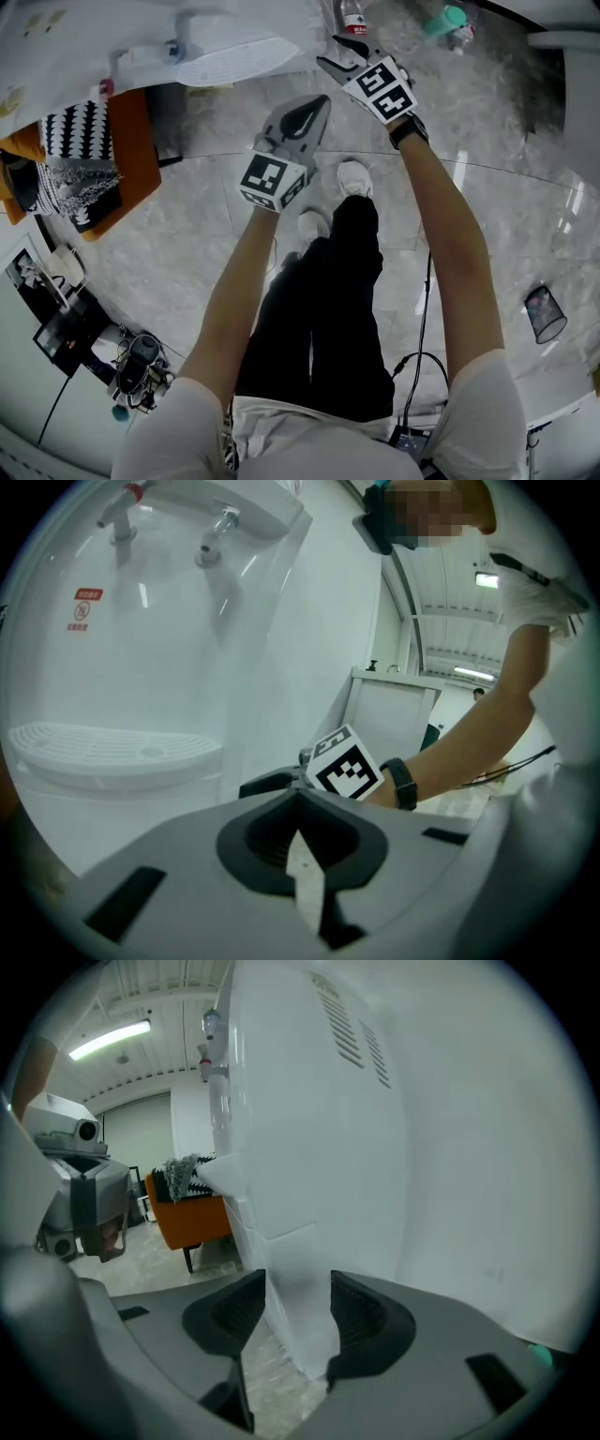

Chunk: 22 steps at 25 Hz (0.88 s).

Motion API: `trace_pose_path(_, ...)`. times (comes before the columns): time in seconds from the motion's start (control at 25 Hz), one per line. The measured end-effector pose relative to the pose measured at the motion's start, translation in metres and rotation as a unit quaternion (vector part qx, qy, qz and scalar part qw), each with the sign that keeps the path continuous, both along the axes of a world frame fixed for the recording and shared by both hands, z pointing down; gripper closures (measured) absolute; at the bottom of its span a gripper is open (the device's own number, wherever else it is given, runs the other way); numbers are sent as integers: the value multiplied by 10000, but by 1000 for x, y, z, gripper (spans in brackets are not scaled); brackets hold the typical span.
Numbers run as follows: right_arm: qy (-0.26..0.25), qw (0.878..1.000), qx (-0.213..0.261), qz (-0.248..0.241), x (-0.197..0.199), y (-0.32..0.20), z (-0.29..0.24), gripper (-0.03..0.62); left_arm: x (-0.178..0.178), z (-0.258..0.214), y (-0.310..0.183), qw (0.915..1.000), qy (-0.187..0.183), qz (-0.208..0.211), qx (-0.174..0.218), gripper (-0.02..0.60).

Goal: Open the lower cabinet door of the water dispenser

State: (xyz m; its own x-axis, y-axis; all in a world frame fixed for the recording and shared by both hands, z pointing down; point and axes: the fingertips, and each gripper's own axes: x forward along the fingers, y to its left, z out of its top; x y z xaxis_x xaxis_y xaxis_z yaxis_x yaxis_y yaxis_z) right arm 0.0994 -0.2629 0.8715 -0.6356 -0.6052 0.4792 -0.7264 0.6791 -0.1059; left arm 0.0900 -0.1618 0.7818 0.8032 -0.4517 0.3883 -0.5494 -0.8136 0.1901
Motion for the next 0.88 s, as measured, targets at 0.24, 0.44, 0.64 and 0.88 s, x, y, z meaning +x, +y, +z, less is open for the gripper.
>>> trace_pose_path(0.24, -59, 9998, 101, -181, -13, -4, -8, 389, -6, 0, 1, 10000, 14, -54, -26, 577)
trace_pose_path(0.44, -43, 9999, 121, 34, -9, -5, -8, 413, -9, -1, 4, 10000, 37, -64, -25, 577)
trace_pose_path(0.64, -142, 9998, 5, 111, -11, -2, -8, 433, -13, 0, 11, 9999, 80, -130, -64, 577)
trace_pose_path(0.88, -61, 9999, -59, 71, -11, 5, -7, 441, -22, 2, 18, 9997, 105, -203, -93, 577)
